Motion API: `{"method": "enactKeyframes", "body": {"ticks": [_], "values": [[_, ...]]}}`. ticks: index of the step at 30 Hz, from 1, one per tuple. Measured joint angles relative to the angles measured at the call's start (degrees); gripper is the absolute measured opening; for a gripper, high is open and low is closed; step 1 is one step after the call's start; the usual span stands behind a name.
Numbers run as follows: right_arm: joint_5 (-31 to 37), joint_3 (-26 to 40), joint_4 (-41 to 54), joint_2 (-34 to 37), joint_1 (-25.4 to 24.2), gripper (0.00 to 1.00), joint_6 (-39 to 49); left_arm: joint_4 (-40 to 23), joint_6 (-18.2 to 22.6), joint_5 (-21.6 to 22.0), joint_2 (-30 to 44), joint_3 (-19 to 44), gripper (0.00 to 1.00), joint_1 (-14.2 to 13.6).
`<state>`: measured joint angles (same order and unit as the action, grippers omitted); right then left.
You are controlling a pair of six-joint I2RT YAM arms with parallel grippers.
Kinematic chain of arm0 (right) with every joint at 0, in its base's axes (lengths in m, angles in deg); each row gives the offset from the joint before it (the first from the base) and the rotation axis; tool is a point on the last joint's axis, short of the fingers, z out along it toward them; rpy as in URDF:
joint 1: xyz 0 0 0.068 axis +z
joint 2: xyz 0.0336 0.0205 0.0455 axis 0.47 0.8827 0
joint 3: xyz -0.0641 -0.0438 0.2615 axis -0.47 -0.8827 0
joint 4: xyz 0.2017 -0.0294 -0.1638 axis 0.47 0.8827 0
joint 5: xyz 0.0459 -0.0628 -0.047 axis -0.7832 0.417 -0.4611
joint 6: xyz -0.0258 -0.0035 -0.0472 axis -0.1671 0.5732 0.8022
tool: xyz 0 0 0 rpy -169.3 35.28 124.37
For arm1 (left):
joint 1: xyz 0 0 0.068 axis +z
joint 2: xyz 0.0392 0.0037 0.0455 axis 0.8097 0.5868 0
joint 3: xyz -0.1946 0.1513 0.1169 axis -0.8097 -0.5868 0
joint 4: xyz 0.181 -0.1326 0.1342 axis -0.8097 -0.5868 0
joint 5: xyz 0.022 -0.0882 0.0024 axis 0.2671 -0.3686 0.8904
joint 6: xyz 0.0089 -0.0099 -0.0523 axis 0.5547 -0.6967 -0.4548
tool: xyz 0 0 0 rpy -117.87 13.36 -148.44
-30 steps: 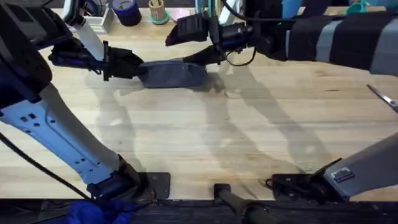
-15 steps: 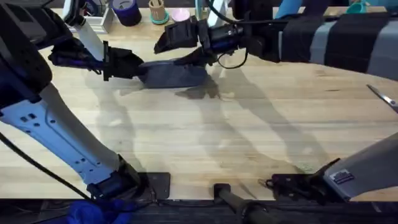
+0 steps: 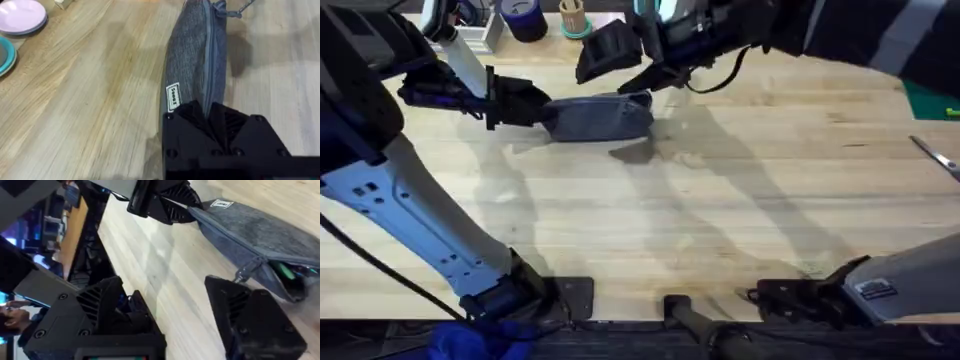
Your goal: Unzip the bag, pick up the pens from the table one at a time and place them inside, then zip the bag closed.
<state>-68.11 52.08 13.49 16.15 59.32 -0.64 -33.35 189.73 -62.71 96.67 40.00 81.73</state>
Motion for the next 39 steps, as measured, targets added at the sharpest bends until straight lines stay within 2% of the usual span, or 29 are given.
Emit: {"method": "enactKeyframes", "body": {"ticks": [10,29,39], "values": [[8.26,9.02,16.13,0.00,0.00,0.995,4.73,0.00,0.00,0.00,0.00,0.01,0.041,0.00],[24.70,22.55,41.54,-0.01,0.15,0.995,7.27,0.00,0.00,0.00,0.00,0.02,0.041,0.00],[28.09,24.72,44.03,0.00,0.85,0.996,8.14,0.00,0.00,0.00,0.00,0.00,0.041,0.00]]}}
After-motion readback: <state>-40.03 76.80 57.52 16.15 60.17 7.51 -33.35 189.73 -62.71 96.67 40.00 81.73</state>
